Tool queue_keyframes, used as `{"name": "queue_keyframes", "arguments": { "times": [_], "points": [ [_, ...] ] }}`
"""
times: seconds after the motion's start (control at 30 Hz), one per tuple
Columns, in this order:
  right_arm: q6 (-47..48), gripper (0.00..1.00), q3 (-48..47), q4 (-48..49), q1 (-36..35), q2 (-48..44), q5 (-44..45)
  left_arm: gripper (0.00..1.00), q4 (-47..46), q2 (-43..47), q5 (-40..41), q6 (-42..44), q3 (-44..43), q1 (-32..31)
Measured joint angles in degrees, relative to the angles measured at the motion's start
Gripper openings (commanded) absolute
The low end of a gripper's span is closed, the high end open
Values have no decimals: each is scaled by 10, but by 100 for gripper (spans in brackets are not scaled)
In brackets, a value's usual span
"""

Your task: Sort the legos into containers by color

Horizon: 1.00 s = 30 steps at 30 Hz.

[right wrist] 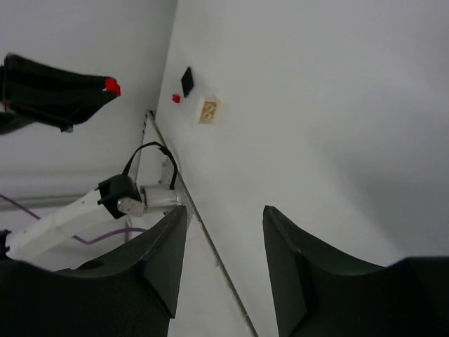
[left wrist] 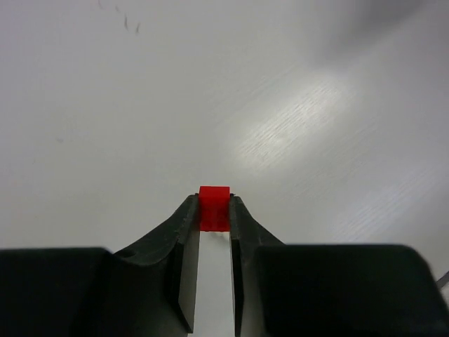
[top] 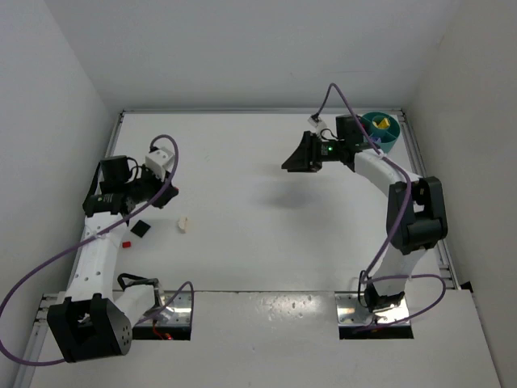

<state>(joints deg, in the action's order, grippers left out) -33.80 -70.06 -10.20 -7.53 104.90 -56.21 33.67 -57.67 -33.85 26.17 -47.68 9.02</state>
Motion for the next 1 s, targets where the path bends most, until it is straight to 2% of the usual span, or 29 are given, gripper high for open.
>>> {"name": "queue_keyframes", "arguments": {
  "times": [0.13, 0.3, 0.33, 0.47, 0.57, 0.8, 1.0],
  "points": [
    [10, 48, -22, 28, -50, -44, 8, 8, -37, -13, -58, -112, -33, -1],
    [108, 48, -108, -2, -66, -64, 78, 7, -94, -46, -94, -293, -52, -1],
    [125, 49, -106, -2, -66, -80, 92, 2, -108, -53, -93, -332, -56, -1],
    [148, 51, -38, 66, -75, -163, 142, 1, -137, -89, -49, -498, -82, -5],
    [129, 51, 11, 130, -108, -196, 175, 10, -148, -109, -34, -610, -86, -4],
    [28, 51, 2, 197, -218, -116, 256, 10, -161, -106, -6, -770, -61, -5],
    [-22, 42, -48, 206, -307, -36, 305, 8, -169, -89, 7, -876, -57, -14]
  ]
}}
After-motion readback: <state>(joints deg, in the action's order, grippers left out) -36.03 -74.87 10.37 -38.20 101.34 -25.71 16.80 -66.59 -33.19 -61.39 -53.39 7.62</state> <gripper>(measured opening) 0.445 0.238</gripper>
